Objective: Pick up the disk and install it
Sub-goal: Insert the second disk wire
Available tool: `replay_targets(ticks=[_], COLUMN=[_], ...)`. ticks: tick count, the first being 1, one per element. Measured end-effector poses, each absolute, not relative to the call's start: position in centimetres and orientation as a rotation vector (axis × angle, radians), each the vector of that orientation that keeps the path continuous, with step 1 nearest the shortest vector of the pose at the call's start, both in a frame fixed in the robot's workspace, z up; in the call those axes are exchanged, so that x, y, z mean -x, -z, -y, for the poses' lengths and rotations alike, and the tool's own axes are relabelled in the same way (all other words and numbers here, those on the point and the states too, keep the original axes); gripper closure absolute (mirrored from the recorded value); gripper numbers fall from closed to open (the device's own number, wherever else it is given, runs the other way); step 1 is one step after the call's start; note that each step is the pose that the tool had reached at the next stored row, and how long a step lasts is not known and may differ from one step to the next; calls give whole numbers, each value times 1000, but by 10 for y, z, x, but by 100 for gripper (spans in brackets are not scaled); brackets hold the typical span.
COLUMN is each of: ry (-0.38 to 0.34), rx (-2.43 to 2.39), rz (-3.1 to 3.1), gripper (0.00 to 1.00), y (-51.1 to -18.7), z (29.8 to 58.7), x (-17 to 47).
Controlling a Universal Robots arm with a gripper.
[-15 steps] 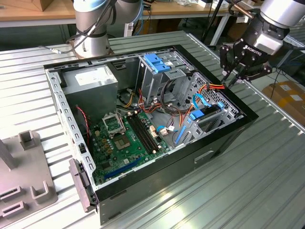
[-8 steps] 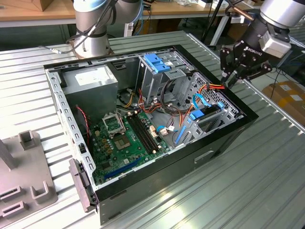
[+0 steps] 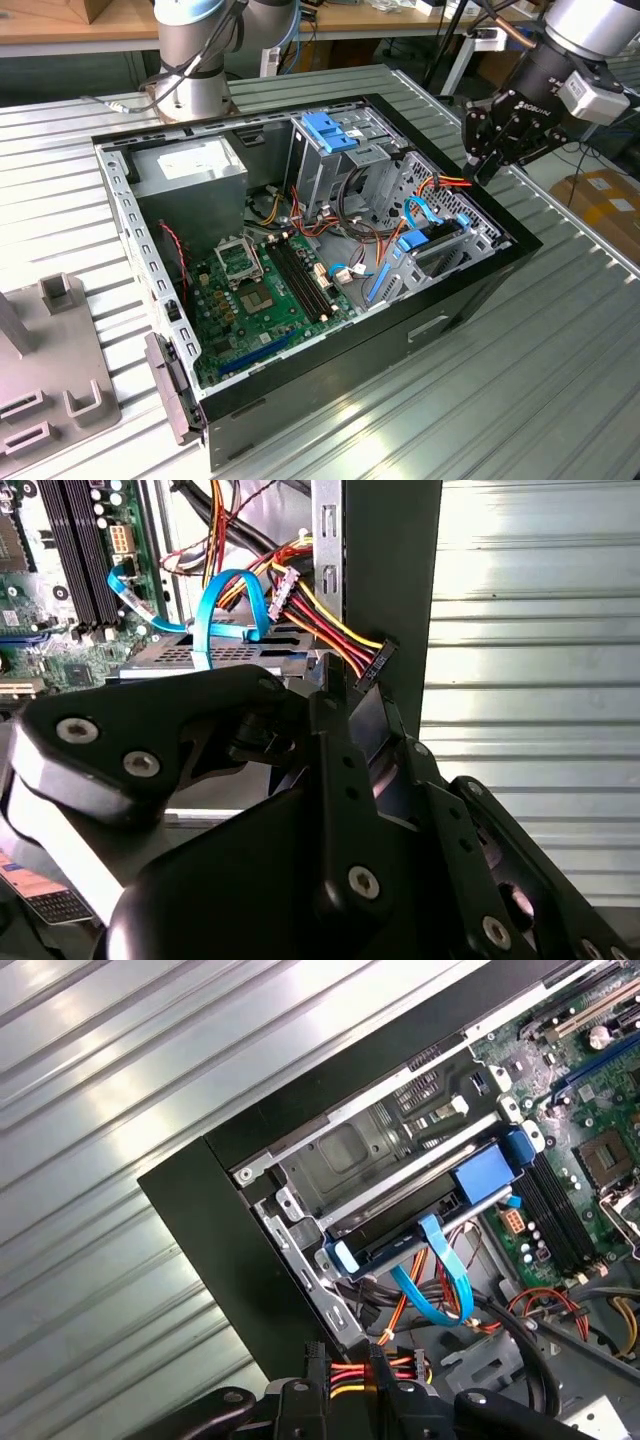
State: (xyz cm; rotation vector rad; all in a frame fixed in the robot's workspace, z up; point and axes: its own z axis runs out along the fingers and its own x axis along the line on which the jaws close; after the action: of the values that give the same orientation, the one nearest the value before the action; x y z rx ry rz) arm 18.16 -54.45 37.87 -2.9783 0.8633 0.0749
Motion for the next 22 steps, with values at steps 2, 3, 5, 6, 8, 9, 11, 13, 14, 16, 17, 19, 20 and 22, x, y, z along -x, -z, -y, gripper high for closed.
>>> replay_targets(ticks=[2,3,5,6,8,9,11,13,14,16,17,19,20,22], ry=[-75,-75,-74,-74,-73,-73,-73,-61,-50,-35,-31,4,39,47], rx=[2978,2974,2965,2962,2957,2957,2958,2956,2956,2957,2957,2951,2944,2942], rz=[-866,-879,-906,-916,-929,-929,-929,-928,-928,-928,-928,-925,-922,-921], gripper=[70,70,70,70,70,70,70,70,70,70,70,70,70,70], y=[-379,-379,-378,-378,-378,-378,-378,-377,-376,-376,-376,-375,-375,-374], z=[545,545,545,545,544,544,544,544,544,544,544,544,544,544], x=[-183,-184,-186,-187,-189,-189,-189,-189,-189,-189,-188,-187,-185,-182])
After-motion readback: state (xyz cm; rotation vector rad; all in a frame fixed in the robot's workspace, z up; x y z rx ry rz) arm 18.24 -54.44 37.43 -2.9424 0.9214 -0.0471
